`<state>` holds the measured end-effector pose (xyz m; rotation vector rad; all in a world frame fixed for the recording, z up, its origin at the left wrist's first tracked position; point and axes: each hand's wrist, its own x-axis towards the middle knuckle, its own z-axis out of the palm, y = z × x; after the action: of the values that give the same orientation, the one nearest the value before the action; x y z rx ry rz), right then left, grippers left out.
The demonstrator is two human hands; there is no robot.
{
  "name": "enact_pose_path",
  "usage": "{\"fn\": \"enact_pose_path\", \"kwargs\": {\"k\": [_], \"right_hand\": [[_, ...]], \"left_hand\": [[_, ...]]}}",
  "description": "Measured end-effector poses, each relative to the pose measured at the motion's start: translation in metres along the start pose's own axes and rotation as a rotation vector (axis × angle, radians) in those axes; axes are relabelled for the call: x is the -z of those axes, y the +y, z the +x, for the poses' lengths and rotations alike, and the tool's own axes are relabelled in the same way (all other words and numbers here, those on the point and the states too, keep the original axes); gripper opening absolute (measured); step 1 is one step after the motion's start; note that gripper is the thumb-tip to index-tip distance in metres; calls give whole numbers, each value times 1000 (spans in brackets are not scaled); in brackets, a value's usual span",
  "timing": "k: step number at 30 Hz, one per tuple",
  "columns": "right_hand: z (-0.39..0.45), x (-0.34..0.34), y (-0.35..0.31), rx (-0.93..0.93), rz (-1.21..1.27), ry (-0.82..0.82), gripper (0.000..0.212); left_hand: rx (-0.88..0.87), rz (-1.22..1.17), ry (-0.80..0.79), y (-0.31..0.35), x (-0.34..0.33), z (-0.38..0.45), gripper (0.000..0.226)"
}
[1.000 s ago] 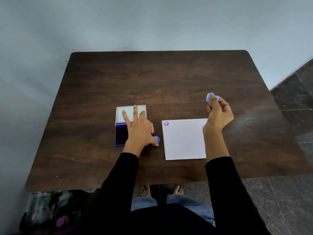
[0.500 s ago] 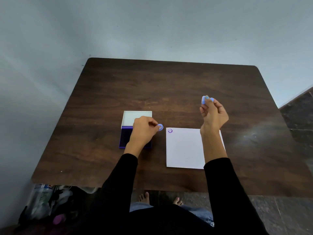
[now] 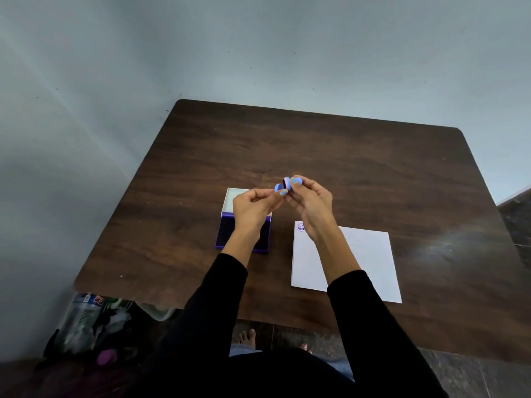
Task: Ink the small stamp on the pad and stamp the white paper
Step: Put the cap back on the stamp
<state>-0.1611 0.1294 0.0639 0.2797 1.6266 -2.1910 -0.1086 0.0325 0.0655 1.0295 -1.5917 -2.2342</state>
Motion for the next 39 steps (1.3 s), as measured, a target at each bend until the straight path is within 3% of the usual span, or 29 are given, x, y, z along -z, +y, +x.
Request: {"fn": "enact_pose_path", "kwargs": {"k": [5, 11, 17, 39], "right_hand": [[-3, 2, 0, -6, -55, -15, 26], [-6, 3, 1, 9, -77, -75, 20], [-7, 0, 1, 18, -73, -103, 20], [-7, 10, -2, -98, 19, -175, 28]], "left_hand": [[-101, 197, 34, -2, 3, -2, 24], [-205, 255, -70, -3, 10, -2, 50], [-266, 252, -62, -4, 12, -4, 37], [-198, 297, -181, -1, 19, 1, 37]]}}
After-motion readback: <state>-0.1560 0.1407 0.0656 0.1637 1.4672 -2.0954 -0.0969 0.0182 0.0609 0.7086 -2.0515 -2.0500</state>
